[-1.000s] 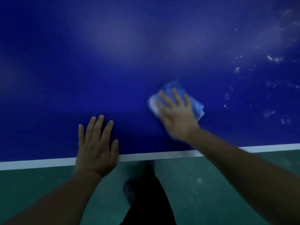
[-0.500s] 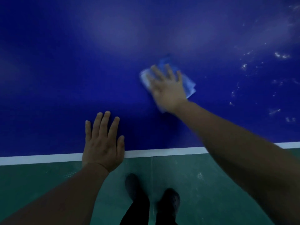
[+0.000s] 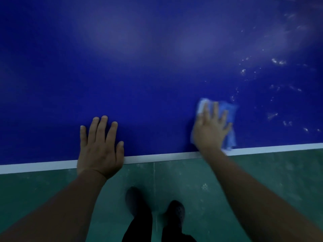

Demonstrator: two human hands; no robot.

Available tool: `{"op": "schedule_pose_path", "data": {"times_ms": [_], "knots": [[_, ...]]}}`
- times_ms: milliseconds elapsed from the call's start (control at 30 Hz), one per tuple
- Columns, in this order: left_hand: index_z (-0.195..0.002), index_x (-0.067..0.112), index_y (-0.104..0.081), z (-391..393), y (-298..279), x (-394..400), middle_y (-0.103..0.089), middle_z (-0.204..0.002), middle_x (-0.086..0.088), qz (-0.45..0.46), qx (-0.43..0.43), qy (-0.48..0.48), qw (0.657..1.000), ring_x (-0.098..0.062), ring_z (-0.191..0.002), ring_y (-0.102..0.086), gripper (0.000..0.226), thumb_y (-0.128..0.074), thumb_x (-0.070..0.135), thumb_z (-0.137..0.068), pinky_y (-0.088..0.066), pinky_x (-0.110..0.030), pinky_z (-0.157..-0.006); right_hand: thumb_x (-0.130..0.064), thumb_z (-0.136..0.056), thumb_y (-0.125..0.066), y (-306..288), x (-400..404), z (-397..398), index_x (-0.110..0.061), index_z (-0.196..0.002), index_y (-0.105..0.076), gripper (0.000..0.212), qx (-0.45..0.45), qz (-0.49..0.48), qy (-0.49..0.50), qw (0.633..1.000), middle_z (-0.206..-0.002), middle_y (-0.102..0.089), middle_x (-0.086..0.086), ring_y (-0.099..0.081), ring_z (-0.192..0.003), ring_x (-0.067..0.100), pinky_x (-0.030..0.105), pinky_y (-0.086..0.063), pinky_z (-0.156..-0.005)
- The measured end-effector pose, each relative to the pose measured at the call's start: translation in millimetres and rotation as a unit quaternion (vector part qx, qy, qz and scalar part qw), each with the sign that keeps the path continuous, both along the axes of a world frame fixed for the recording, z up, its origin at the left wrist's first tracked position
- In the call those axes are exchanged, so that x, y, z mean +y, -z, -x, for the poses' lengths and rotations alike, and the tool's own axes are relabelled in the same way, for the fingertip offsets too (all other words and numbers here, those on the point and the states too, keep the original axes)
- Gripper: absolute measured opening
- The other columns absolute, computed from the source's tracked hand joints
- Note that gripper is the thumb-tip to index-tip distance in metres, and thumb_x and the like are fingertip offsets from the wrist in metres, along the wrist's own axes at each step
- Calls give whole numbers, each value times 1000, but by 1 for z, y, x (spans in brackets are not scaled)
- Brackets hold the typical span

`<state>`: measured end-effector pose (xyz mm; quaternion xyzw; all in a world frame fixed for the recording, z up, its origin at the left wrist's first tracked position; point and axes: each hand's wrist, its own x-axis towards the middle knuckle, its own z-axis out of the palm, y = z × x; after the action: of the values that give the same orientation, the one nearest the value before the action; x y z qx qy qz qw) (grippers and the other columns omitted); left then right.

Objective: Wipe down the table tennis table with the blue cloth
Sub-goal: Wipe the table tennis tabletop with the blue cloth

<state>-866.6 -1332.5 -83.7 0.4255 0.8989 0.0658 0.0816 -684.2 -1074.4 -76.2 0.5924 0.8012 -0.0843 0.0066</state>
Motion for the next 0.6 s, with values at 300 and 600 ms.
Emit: {"op": "schedule_pose_path", "data": {"times_ms": [300,600], "knots": [[-140,4,-47,-10,-12,7,-37,-152,-21,-16,-7,-35,999,-38,-145,-26,66,-32,44,-91,-10,-60,-119,-45,-106,-17,-11,56,-102,-40,-157,-15,52,-42,35,29,998,-168,-4,-9,1,-154,26,58,-5,-121],[-146,7,-46,-95,-12,99,-33,-158,-13,-15,-53,47,997,-31,-149,-21,65,-30,43,-94,-11,-60,-119,-49,-103,-22,2,10,-36,-37,-151,-38,52,-9,15,-254,967,-163,-27,-7,-14,-153,30,59,-12,-120]]}}
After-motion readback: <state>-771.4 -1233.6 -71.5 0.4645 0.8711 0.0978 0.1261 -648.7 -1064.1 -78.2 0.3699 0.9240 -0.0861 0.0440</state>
